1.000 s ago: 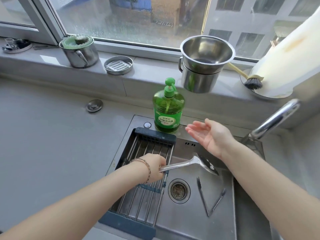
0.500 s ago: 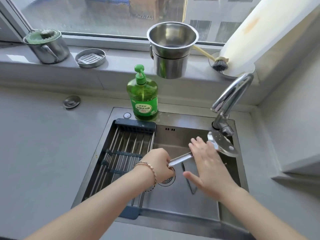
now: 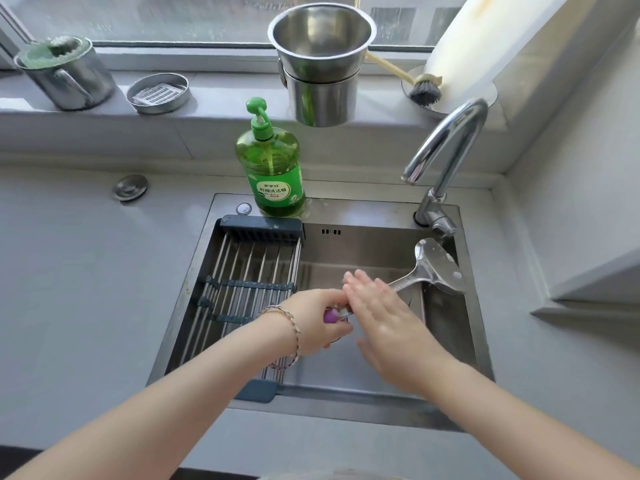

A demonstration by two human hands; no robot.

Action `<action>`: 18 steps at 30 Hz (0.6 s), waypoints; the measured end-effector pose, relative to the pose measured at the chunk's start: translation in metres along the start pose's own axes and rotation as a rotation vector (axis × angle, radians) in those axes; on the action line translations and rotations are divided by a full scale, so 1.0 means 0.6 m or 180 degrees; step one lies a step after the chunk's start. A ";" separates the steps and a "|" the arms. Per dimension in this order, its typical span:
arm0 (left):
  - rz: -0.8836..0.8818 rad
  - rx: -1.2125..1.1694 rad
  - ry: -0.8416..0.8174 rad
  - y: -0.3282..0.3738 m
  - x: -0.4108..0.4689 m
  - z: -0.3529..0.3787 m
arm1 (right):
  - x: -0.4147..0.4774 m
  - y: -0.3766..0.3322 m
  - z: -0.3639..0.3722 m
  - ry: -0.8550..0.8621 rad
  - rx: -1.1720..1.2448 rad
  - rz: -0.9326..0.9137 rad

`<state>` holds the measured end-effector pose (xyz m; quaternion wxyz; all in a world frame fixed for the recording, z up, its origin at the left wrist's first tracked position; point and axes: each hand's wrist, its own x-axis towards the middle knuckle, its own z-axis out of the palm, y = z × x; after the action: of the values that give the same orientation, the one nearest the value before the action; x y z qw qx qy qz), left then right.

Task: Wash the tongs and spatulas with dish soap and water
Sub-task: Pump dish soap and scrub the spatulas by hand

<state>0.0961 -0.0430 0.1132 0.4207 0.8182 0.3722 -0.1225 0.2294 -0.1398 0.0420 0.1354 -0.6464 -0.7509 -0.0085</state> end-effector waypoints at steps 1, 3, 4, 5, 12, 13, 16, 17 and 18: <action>0.0007 -0.0030 0.0071 -0.002 0.000 0.003 | -0.009 -0.011 0.001 -0.0025 0.0075 -0.0081; -0.0088 0.0003 0.0179 -0.010 -0.002 0.008 | -0.026 -0.014 -0.002 -0.0062 0.0195 -0.0333; -0.0155 0.0073 0.0230 -0.014 -0.004 0.009 | -0.032 -0.005 -0.004 -0.0023 0.0208 -0.0351; -0.0216 0.0118 0.0273 -0.018 -0.005 0.010 | -0.035 0.009 -0.007 0.0076 0.0214 -0.0195; -0.0296 -0.0302 0.0317 -0.012 -0.008 0.022 | -0.032 0.049 -0.020 0.0817 0.0093 0.0526; -0.0290 -0.0322 0.0291 -0.010 -0.008 0.025 | -0.036 0.038 -0.018 0.0728 0.0182 0.0244; -0.0268 -0.0179 0.0296 -0.010 -0.012 0.030 | -0.036 0.040 -0.022 0.0567 0.0294 -0.0206; -0.0274 -0.0163 0.0320 -0.012 -0.015 0.029 | -0.035 0.052 -0.026 0.0607 0.0284 -0.0133; -0.0275 -0.0179 0.0356 -0.013 -0.017 0.027 | -0.035 0.064 -0.030 0.0675 0.0281 0.0016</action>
<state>0.0853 -0.0579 0.1035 0.4164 0.7948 0.4334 -0.0842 0.2728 -0.1573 0.0486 0.2425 -0.6371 -0.7303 -0.0435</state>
